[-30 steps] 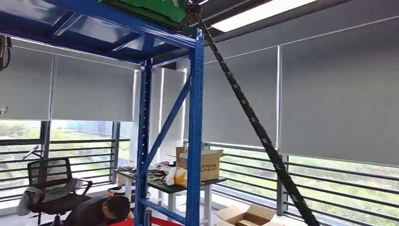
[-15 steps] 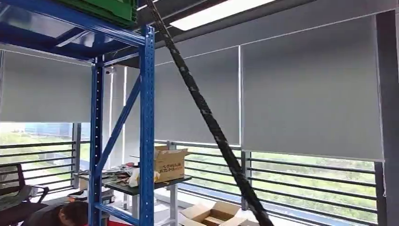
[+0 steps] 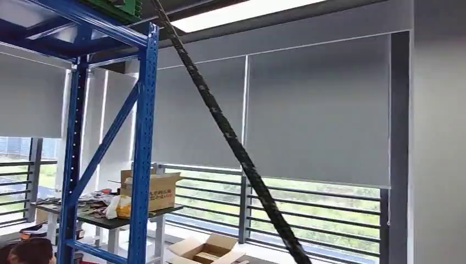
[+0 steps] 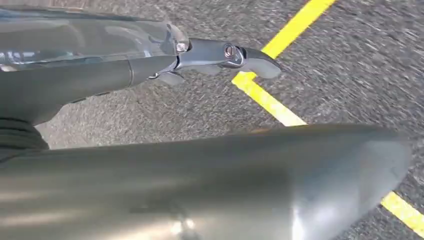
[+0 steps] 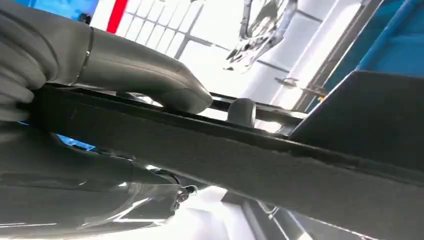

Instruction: Take the parts from the cabinet and place them on the table.

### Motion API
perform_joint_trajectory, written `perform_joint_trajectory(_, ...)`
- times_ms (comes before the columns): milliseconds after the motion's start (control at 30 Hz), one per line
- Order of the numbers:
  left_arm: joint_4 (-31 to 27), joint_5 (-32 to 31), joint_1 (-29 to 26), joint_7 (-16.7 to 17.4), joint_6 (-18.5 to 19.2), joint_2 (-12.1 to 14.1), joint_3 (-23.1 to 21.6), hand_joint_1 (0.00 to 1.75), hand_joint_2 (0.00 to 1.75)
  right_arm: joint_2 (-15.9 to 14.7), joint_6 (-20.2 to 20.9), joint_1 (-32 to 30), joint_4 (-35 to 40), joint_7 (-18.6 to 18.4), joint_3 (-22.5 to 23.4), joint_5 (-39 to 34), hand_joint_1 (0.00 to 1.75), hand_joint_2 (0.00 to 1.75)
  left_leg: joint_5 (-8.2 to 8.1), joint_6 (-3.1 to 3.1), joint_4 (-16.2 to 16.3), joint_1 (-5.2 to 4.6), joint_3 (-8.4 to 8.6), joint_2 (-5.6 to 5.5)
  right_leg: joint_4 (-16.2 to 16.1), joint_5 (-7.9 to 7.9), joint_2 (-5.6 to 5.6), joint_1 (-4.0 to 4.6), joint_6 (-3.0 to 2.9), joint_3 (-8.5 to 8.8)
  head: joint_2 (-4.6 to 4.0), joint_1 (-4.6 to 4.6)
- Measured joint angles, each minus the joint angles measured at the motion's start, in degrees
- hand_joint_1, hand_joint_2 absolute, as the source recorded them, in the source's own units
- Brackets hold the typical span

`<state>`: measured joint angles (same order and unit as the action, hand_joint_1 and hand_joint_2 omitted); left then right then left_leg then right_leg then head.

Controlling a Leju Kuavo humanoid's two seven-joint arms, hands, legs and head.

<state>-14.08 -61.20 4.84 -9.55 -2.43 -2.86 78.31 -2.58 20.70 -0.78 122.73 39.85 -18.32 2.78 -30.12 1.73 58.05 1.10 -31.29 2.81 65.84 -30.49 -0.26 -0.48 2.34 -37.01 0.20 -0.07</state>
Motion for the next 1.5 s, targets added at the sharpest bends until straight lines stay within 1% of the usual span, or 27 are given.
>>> perform_joint_trajectory(33,0.0,0.0,0.1,0.0,0.0,-0.1,-0.2,0.0,1.75,0.0,0.1,0.1,0.1,0.0,0.0,0.1,1.75,1.75,-0.21,-0.22,0.0,-0.02,0.33,0.39,-5.5,2.35,-1.41,0.1,-0.32,2.9,0.0,0.02)
perform_joint_trajectory(67,0.0,0.0,0.0,-0.2,0.1,-0.2,-0.2,0.0,1.75,0.0,0.2,0.2,0.1,0.0,0.0,0.2,1.75,1.75,-0.44,-0.59,0.0,-0.3,0.43,0.73,-7.9,1.85,-3.28,0.73,-0.51,4.21,0.0,0.02)
perform_joint_trajectory(200,0.0,0.2,0.1,-0.3,0.1,-0.6,-0.3,0.0,1.75,0.0,0.2,0.5,0.2,0.0,-0.1,0.8,1.75,1.75,-0.6,-1.72,-0.4,-0.2,0.97,2.43,-8.3,2.23,-1.25,1.13,-1.76,3.77,0.0,0.02)
perform_joint_trajectory(233,0.0,0.2,0.3,-0.3,0.1,-0.7,-0.3,0.0,1.75,0.0,0.2,0.5,0.3,0.0,-0.2,0.9,1.75,1.75,-1.37,-2.05,-0.2,0.05,0.96,1.57,-9.0,2.59,-0.91,0.55,-2.35,4.26,0.02,0.02)
perform_joint_trajectory(300,0.0,0.2,0.3,-0.3,0.3,-0.9,-0.3,0.0,1.75,0.0,0.2,1.1,0.4,0.0,-0.5,0.9,1.75,1.75,-4.69,-2.02,5.1,0.05,-1.37,-1.55,-9.2,2.65,-0.28,0.58,-2.9,4.38,0.0,0.02)
perform_joint_trajectory(367,0.0,0.2,0.0,-0.4,0.5,-0.9,-0.3,0.0,1.75,0.0,0.2,1.1,0.4,0.0,-0.7,0.7,1.75,1.75,-8.58,-2.16,14.9,0.0,-6.22,-2.3,-9.2,2.54,0.85,0.73,-3.09,4.42,0.0,0.02)
perform_joint_trajectory(400,0.0,0.2,-0.1,-0.4,0.6,-0.9,-0.3,0.0,1.75,0.0,0.2,1.0,0.4,0.0,-0.7,0.7,1.75,1.75,-8.88,-2.17,17.8,-0.01,-7.88,-2.4,-9.1,2.51,1.53,0.76,-3.12,4.5,0.0,0.02)
perform_joint_trajectory(467,0.0,0.1,-0.2,-0.7,0.7,-0.9,-0.3,0.0,1.75,0.0,0.2,1.0,0.4,0.0,-0.7,0.4,1.75,1.75,-5.38,-2.1,14.6,0.04,-7.05,-2.45,-9.1,2.42,2.92,0.74,-3.1,4.79,0.0,0.02)
perform_joint_trajectory(533,0.0,0.1,-0.1,-0.9,0.6,-0.9,-0.3,0.0,1.75,0.0,0.2,1.0,0.4,0.0,-0.9,0.4,1.75,1.75,0.43,-2.06,4.8,0.32,-2.91,-3.53,-8.8,2.04,4.24,0.67,-2.76,5.15,0.0,0.02)
perform_joint_trajectory(567,0.0,0.2,-0.1,-0.9,0.6,-0.9,-0.3,0.0,1.75,0.0,0.2,1.1,0.4,0.0,-0.9,0.4,1.75,1.75,0.52,-1.9,2.4,0.68,-1.71,-6.31,-8.4,1.76,4.77,0.6,-2.51,4.85,0.0,0.02)
perform_joint_trajectory(600,0.0,0.2,-0.1,-0.9,0.6,-1.0,-0.3,0.0,1.75,0.0,0.2,1.2,0.4,0.0,-1.0,0.4,1.75,1.75,0.22,-1.91,1.1,0.85,-1.51,-6.96,-7.6,1.59,5.43,0.9,-2.22,4.38,0.0,0.02)
perform_joint_trajectory(700,0.0,0.7,0.0,-1.1,0.6,-1.0,-0.3,0.0,1.75,0.0,-0.1,1.0,0.4,0.0,-1.2,0.9,1.75,1.75,0.13,-1.17,1.6,0.17,-1.62,-5.81,-7.9,1.87,6.76,0.33,-1.24,3.8,0.0,0.0)
perform_joint_trajectory(733,0.0,0.8,0.1,-1.2,0.7,-1.2,-0.3,0.0,1.75,0.0,-0.2,1.0,0.5,0.0,-1.2,0.9,1.75,1.75,0.42,-0.59,1.0,0.62,-1.4,-5.07,-7.7,1.47,6.97,0.23,-0.96,3.8,0.02,0.0)
perform_joint_trajectory(800,0.0,1.1,0.3,-1.5,0.7,-1.1,-0.3,0.0,1.75,0.0,-0.3,1.3,0.5,0.0,-1.3,1.0,1.75,1.75,0.38,0.03,0.8,0.39,-1.01,-4.03,-3.3,-1.43,2.3,0.43,-0.47,1.93,0.0,-0.02)
perform_joint_trajectory(867,0.0,1.1,0.1,-1.5,0.7,-1.1,-0.3,0.0,1.75,0.0,-0.4,1.3,0.5,0.0,-1.3,1.1,1.75,1.75,0.19,0.31,0.8,0.11,-0.9,-2.63,5.8,-5.42,0.97,0.15,-0.05,-2.48,0.0,-0.02)
perform_joint_trajectory(900,0.0,1.1,0.0,-1.5,0.7,-1.1,-0.3,0.0,1.75,0.0,-0.4,1.3,0.5,0.0,-1.4,1.1,1.75,1.75,0.09,0.34,0.8,0.05,-0.9,-1.93,9.5,-6.41,0.87,0.04,0.08,-4.41,0.0,-0.02)
perform_joint_trajectory(933,0.0,1.2,0.0,-1.6,0.8,-1.1,-0.3,0.0,1.75,0.0,-0.4,1.3,0.5,0.0,-1.4,1.2,1.75,1.75,-0.01,0.36,0.8,0.0,-0.82,-1.33,10.1,-5.82,0.81,-0.01,0.16,-4.91,0.0,-0.02)
perform_joint_trajectory(967,0.0,1.2,0.1,-1.6,0.8,-1.1,-0.3,0.0,1.75,0.0,-0.4,1.3,0.5,0.0,-1.4,1.3,1.75,1.75,-0.14,0.28,0.8,-0.01,-0.7,-0.85,7.9,-4.1,0.67,-0.01,0.17,-3.92,0.0,-0.02)
perform_joint_trajectory(1033,0.0,1.2,0.3,-1.7,0.8,-1.1,-0.3,0.0,1.75,0.0,-0.4,1.5,0.5,0.0,-1.4,1.3,1.75,1.75,-0.53,0.03,0.8,-0.03,-0.1,0.01,-2.5,1.37,-0.43,0.07,-0.25,1.34,0.0,-0.02)
perform_joint_trajectory(1067,0.0,1.2,0.3,-1.7,1.0,-1.1,-0.3,0.0,1.75,0.0,-0.4,1.6,0.5,0.0,-1.4,1.3,1.75,1.75,-0.79,-0.28,0.7,-0.02,0.23,0.43,-7.2,2.39,-2.13,0.31,-0.56,3.62,0.0,-0.02)
perform_joint_trajectory(1100,0.0,1.2,0.3,-1.7,1.0,-1.1,-0.3,0.0,1.75,0.0,-0.4,1.7,0.5,0.0,-1.4,1.3,1.75,1.75,-0.96,-0.58,0.7,-0.34,0.27,0.75,-7.8,1.82,-3.0,1.04,-0.87,3.98,0.0,-0.02)
perform_joint_trajectory(1233,0.0,1.2,0.6,-1.7,1.4,-1.3,-0.3,0.0,1.75,0.0,-0.3,2.2,0.5,0.0,-1.4,1.7,1.75,1.75,-1.22,-1.8,0.2,-0.09,0.94,2.36,-8.5,2.23,-0.78,1.12,-2.06,4.06,0.02,0.0)
perform_joint_trajectory(1267,0.0,1.2,0.8,-1.7,1.4,-1.3,-0.3,0.0,1.75,0.0,-0.2,2.4,0.5,0.0,-1.5,1.9,1.75,1.75,-2.14,-1.88,1.0,0.1,0.73,0.48,-9.0,2.52,-0.5,0.82,-2.45,4.42,0.02,0.0)
perform_joint_trajectory(1333,0.0,1.0,0.8,-1.7,1.8,-1.4,-0.3,0.0,1.75,0.1,-0.1,3.3,0.4,0.0,-1.6,2.0,1.75,1.75,-5.9,-1.87,7.8,0.03,-2.48,-1.84,-9.1,2.53,0.15,0.67,-2.92,4.49,0.0,0.0)
perform_joint_trajectory(1400,0.0,1.0,0.6,-1.6,1.8,-1.4,-0.3,0.0,1.75,0.1,-0.1,3.6,0.2,0.0,-1.7,2.3,1.75,1.75,-9.22,-2.1,17.4,0.01,-7.45,-2.36,-9.1,2.46,1.34,0.79,-3.06,4.54,0.0,0.0)
perform_joint_trajectory(1433,0.0,1.0,0.5,-1.6,1.8,-1.4,-0.3,0.0,1.75,0.1,-0.1,3.5,0.0,0.0,-1.7,2.3,1.75,1.75,-8.82,-2.14,18.8,0.01,-8.52,-2.42,-9.1,2.42,1.95,0.79,-3.08,4.65,0.02,0.0)
perform_joint_trajectory(1500,0.0,1.0,0.6,-1.7,1.9,-1.4,-0.3,0.0,1.75,0.1,-0.2,3.6,-0.1,0.0,-1.6,2.3,1.75,1.75,-4.2,-2.15,13.2,0.18,-6.76,-2.51,-9.0,2.22,3.4,0.69,-2.89,5.0,0.0,0.0)
